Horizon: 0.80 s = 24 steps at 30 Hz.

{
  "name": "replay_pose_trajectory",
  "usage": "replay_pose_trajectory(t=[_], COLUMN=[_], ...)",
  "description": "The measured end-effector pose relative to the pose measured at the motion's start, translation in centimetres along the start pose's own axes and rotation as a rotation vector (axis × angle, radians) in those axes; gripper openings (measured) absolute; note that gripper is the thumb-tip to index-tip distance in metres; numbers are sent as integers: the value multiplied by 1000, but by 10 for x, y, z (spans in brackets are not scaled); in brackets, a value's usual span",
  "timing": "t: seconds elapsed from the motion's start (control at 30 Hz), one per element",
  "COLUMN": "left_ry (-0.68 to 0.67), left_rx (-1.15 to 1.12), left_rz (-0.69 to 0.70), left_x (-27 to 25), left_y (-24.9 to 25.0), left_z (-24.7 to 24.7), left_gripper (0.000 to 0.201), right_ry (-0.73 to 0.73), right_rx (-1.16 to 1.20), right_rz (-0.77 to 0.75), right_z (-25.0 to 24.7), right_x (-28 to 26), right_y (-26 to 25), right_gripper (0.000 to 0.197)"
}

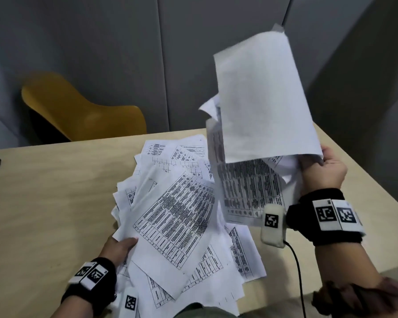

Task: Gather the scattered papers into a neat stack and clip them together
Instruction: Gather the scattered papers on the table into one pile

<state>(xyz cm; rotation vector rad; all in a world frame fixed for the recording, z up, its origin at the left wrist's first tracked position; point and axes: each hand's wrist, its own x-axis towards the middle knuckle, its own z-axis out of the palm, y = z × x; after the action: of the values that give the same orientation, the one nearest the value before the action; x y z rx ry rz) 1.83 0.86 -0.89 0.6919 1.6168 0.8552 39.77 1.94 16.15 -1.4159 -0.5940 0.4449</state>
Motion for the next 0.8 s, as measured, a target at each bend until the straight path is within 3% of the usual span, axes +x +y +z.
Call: replay_pose_trajectory(t=[0.2,0.33,0.6,0.67,0.8], left_ry=[-10,-3,-10,-4,-16], left_rx=[-3,-17,-47,-59,-45], left_rz=[12,27,45,28,22], left_x=[0,-5,2,5,24], left_y=[1,4,-3,-5,-23], left_z=[1,2,2,0,-7], left_gripper=[23,21,21,17,44], right_ry=[-61,-78,-132,-162,-188], right_rx=[49,-26,128,104,65], right_rz=[125,220,487,499,513], right_z=[21,27,41,47,51], right_x=[-18,-39,-48,-50,-54], right_y=[14,32,27,28,40], right_gripper=[26,5,23,15,18])
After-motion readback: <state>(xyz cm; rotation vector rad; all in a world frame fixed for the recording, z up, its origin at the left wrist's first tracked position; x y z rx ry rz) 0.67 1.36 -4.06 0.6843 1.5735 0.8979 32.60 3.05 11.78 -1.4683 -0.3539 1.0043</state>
